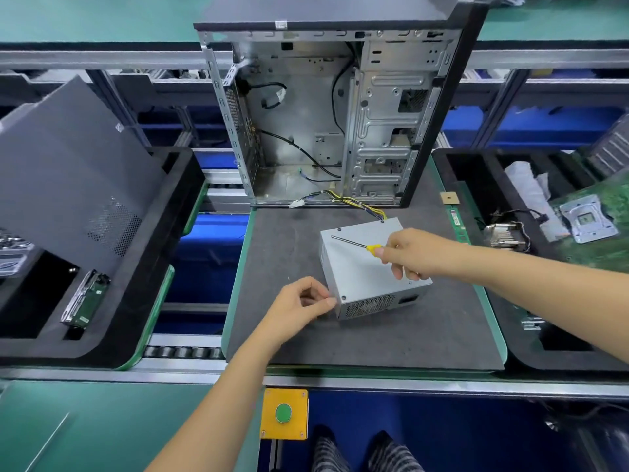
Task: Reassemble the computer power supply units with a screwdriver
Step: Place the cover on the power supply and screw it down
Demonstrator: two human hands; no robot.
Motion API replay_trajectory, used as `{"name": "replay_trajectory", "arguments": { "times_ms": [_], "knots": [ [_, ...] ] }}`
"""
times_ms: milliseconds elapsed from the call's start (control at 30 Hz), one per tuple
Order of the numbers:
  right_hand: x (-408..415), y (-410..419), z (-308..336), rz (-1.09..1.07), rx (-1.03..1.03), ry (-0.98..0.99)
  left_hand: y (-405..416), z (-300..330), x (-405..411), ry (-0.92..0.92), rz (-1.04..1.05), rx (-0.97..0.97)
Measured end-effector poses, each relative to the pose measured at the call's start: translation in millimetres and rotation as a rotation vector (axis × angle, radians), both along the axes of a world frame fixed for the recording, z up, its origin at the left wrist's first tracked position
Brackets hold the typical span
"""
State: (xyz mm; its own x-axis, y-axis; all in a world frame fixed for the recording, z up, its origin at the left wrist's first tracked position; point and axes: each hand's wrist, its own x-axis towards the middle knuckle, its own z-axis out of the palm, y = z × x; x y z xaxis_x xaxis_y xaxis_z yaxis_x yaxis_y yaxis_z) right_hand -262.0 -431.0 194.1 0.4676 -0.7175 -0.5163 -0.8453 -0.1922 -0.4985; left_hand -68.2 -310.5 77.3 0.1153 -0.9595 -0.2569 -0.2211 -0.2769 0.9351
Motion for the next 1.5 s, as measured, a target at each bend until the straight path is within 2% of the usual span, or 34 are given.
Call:
{"name": "replay_trajectory", "arguments": {
  "times_ms": [100,133,267,400,467,500,533,567,633,700,800,933,1033,1167,1500],
  "knots": [
    [3,5,-4,0.005,0.01,-0.011,13,-13,34,-0.549,0.106,0.028],
    [5,6,-4,0.007,0.015,-0.02,17,-16,41,-0.65,0.105,0.062],
    [14,9,-3,0.017,0.02,-0.045,25,-25,47,-0.849,-0.032,0.121],
    [18,10,1,0.041,0.005,-0.062,22,-26,38,-1.268,-0.25,0.002],
    [16,9,4,0.053,0.0,-0.079,16,-20,28,-1.384,-0.366,0.008],
    [14,8,6,0.059,-0.005,-0.092,12,-16,24,-1.365,-0.369,0.002],
    [10,6,8,0.062,-0.012,-0.111,7,-10,20,-1.253,-0.303,-0.014],
    [5,4,11,0.064,-0.023,-0.133,1,-3,20,-1.038,-0.18,-0.032],
    [-9,-2,16,0.06,-0.05,-0.185,-14,17,18,-0.473,0.047,-0.096],
    [-25,-8,20,0.046,-0.066,-0.248,-29,39,9,-0.103,0.16,-0.22],
    [-50,-14,28,0.066,-0.112,-0.307,-53,60,-16,0.235,0.234,-0.288],
    [-83,-24,32,0.123,-0.223,-0.267,-78,62,-54,0.627,0.32,-0.228],
    [-107,-34,32,0.154,-0.254,-0.237,-90,62,-78,0.769,0.29,-0.201],
    [-131,-50,31,0.179,-0.304,-0.249,-104,62,-96,0.82,0.271,-0.213],
    [-154,-78,22,0.221,-0.278,-0.367,-118,59,-108,0.781,0.22,-0.259]
  ]
}}
